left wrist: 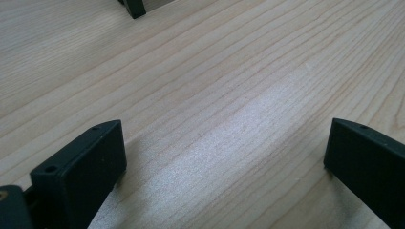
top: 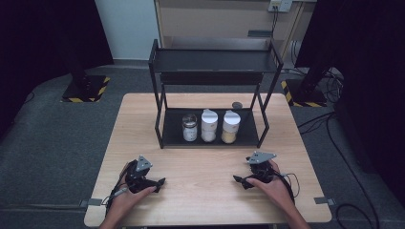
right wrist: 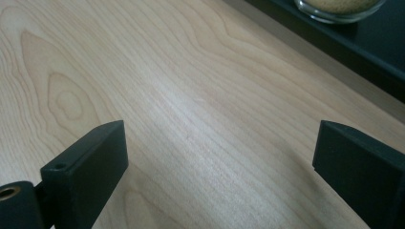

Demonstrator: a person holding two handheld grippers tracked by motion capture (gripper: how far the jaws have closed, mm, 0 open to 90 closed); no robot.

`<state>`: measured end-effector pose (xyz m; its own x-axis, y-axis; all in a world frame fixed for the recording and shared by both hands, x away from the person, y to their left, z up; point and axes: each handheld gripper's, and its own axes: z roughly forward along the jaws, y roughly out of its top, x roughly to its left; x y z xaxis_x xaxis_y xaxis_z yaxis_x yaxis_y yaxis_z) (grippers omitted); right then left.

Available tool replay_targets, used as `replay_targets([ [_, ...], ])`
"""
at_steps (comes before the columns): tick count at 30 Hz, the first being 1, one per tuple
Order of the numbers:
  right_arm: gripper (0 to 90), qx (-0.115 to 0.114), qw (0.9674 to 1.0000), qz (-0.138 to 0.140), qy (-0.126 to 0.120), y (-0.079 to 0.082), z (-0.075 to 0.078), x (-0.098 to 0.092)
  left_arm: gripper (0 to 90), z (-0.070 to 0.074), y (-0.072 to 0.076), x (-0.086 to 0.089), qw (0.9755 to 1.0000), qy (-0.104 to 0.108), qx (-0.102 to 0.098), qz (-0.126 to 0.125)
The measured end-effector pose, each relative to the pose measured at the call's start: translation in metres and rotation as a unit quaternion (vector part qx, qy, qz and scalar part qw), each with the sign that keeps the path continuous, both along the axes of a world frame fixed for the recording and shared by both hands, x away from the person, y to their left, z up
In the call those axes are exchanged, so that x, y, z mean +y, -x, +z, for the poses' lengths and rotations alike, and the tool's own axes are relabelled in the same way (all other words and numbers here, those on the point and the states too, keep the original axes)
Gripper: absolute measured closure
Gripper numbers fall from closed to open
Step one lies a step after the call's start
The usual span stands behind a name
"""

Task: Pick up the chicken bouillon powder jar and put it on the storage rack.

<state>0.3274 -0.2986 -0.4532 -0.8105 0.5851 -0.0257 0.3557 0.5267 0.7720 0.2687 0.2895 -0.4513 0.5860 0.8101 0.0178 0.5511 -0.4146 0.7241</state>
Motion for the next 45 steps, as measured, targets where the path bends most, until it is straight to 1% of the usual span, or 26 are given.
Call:
replay_targets([
  [2,5.2,-0.001,1.0000,0.003,0.002,0.0005,-0.0018,-0.0013,0.0,0.0000,0.0000,0.0000,1.0000,0.000,0.000,0.000],
  [6,5.2,-0.001,0.9999,0.008,0.013,-0.0001,-0.0003,-0.0002,0.0,-0.0001,0.0001,0.0000,1.0000,0.000,0.000,0.000],
  [9,4.4,0.006,0.9997,0.006,0.024,-0.0020,0.0014,0.0028,0.0,0.0001,0.0001,-0.0001,1.0000,0.000,0.000,0.000],
  [11,4.2,0.008,0.9997,0.004,0.024,-0.0026,0.0018,0.0030,0.0,0.0000,0.0002,-0.0001,1.0000,0.000,0.000,0.000],
  [13,3.5,0.019,0.9996,0.000,0.021,-0.0054,0.0023,0.0023,0.0,0.0001,0.0003,-0.0002,1.0000,0.000,0.000,0.000],
  [14,3.1,0.021,0.9996,-0.001,0.021,-0.0060,0.0022,0.0025,0.0,0.0000,0.0003,-0.0001,1.0000,0.000,0.000,0.000],
  [45,1.2,0.024,0.9995,-0.005,0.022,-0.0063,0.0024,0.0050,0.0,0.0000,0.0003,-0.0002,1.0000,0.000,0.000,0.000],
])
